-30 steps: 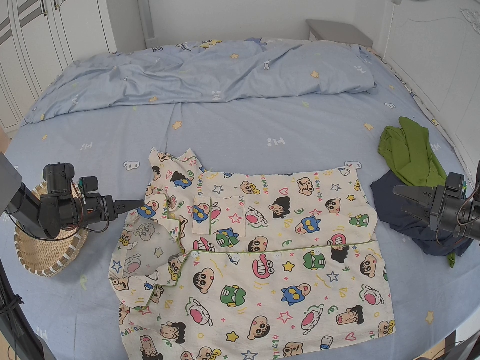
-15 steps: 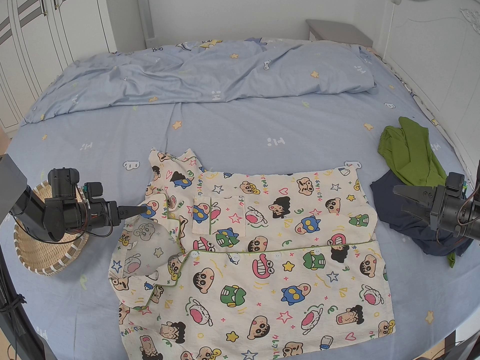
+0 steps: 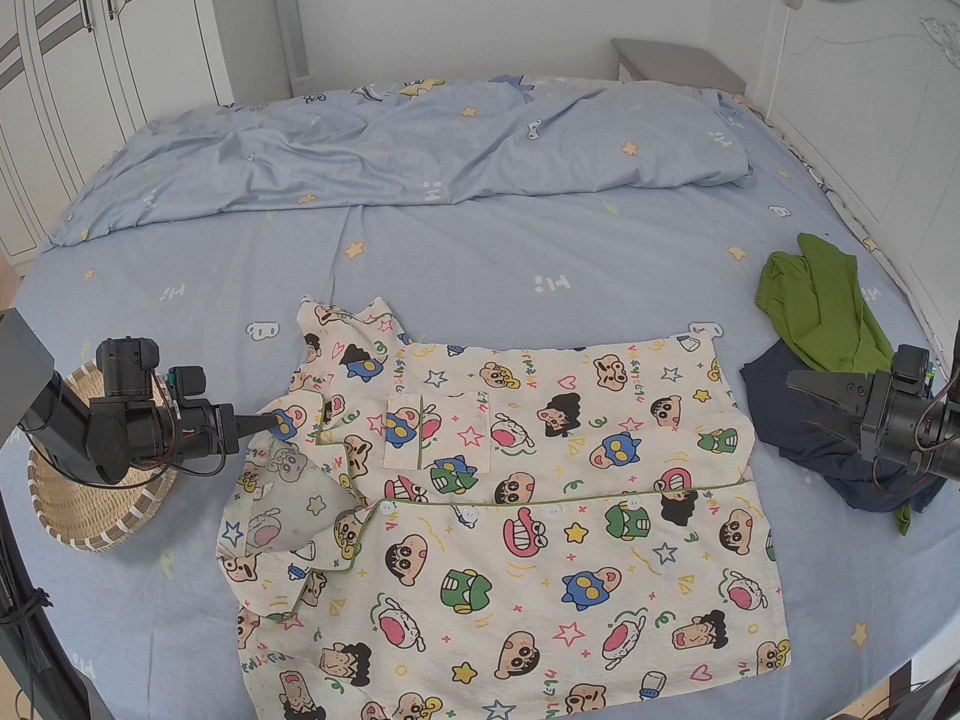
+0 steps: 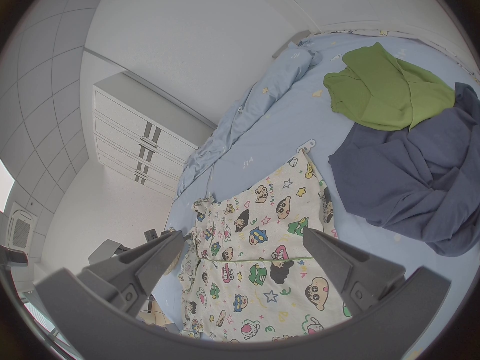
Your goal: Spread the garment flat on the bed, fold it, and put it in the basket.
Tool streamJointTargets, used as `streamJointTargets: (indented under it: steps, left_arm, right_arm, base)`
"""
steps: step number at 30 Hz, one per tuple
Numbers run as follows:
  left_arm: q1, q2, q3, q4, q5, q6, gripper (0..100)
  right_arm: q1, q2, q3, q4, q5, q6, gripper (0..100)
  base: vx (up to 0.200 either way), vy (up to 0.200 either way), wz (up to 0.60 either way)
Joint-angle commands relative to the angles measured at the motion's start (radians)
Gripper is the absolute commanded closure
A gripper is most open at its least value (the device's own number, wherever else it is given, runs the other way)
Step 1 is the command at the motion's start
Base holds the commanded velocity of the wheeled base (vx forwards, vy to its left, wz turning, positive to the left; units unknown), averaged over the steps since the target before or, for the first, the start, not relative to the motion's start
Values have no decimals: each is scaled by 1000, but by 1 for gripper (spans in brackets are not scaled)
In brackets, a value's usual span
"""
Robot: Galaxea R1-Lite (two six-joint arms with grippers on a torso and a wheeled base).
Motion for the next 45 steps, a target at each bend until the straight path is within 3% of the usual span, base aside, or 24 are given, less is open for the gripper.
streamJointTargets:
  steps: [1,11,28,29,39,45]
  left_arm:
    - [10,-10,21,-2,3,-1,100]
    - [73,-54,87,-15,3,-1,100]
    - [44,-54,101,-17,18,8,100]
    - [44,-54,106,-17,18,10,0]
    - [36,-149,123,-26,20,2,0]
    - [35,-306,144,-18,72,-26,0]
  right_arm:
    - [1,3,5,-1,0,0,0]
    - [3,2,6,-1,0,0,0]
    - [1,0,6,-1,0,0,0]
    - [1,0,6,-1,0,0,0]
    - [1,-14,6,3,0,0,0]
    - [1,-6,46,10,-3,-49,0]
  base:
    - [0,0,0]
    - [0,0,0]
    - [0,0,0]
    - [0,0,0]
    - [0,0,0]
    - [0,0,0]
